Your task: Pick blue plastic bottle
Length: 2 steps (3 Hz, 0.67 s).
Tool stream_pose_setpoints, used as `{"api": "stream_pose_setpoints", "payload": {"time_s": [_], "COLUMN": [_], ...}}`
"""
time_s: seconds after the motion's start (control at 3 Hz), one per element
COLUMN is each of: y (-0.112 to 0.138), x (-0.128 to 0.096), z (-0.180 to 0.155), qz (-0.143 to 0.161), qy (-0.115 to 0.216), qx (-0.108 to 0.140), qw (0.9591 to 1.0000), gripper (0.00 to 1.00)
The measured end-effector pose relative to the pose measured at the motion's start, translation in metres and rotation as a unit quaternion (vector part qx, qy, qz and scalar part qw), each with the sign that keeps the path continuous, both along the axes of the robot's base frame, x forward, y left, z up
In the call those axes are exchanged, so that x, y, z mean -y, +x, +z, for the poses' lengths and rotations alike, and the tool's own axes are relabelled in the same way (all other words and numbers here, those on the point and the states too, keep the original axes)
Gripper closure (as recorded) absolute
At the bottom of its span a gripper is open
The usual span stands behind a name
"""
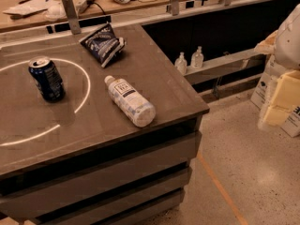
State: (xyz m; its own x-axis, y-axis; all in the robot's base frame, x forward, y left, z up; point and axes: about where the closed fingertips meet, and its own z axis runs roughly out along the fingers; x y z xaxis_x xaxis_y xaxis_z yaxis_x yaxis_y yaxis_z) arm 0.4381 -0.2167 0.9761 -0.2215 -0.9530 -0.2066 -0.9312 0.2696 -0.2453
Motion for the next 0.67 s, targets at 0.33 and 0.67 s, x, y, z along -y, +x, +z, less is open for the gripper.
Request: {"api": "stream_pose_setpoints", "payload": {"time_s": [0.33,0.67], "y": [0.002,0.011], "x": [-0.003,-0.024], "z": [-0.001,-0.007], "qz": [-0.001,-0.004], "qy": [0.005,0.036], "qx": [0.001,0.003], "qw": [1.0000,0.9993], "gripper": [0.00,0.00]}}
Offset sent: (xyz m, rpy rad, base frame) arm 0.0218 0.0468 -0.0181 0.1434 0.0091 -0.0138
